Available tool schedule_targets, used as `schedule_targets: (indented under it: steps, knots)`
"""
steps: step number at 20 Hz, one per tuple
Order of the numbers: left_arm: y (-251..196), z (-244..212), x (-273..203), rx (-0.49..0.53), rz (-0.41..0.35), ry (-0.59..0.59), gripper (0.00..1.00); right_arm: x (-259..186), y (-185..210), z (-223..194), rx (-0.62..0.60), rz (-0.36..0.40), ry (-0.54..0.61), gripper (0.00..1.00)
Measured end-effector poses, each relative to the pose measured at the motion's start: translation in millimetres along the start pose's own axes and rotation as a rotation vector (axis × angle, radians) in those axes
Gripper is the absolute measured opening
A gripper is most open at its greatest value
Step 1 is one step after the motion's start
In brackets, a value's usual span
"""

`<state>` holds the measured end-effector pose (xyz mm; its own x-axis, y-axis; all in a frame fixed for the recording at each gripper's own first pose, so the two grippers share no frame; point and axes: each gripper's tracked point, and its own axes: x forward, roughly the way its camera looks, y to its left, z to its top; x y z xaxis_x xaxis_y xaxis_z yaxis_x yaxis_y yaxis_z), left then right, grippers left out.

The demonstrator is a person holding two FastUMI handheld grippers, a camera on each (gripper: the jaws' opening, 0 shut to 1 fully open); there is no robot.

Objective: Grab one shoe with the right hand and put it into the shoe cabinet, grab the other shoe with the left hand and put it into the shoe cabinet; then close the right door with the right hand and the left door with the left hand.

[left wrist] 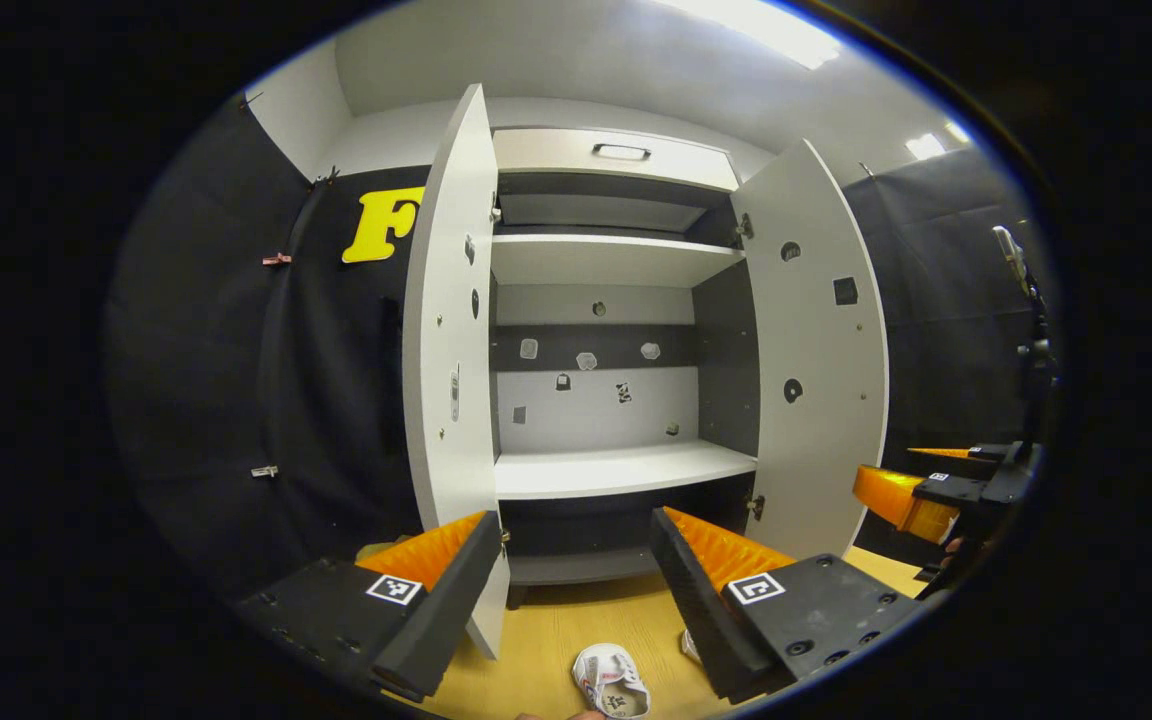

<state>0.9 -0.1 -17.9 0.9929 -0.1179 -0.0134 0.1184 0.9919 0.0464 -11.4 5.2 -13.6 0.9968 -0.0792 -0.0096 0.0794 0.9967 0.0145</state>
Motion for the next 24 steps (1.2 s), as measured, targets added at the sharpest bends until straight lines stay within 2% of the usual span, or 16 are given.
schedule_targets:
  steps: [6, 12, 19, 24]
  knots:
    - [5.6, -10.1, -3.2, -0.005, -0.033, 0.000, 0.95, -11.5, 7.0, -7.3, -0.008, -0.002, 0.027, 0.98]
    - [3.9, -30.4, -9.7, -0.024, -0.053, 0.032, 0.95, -20.8, 19.7, -49.5, -0.001, 0.025, 0.140, 0.99]
    - [15.2, -61.5, -14.3, -0.055, -0.043, 0.107, 0.95, -29.9, 48.6, -162.8, 0.040, 0.125, 0.378, 0.99]
    - [20.8, -84.8, -16.1, -0.047, -0.034, 0.179, 0.95, -31.4, 59.4, -246.9, 0.081, 0.160, 0.531, 0.98]
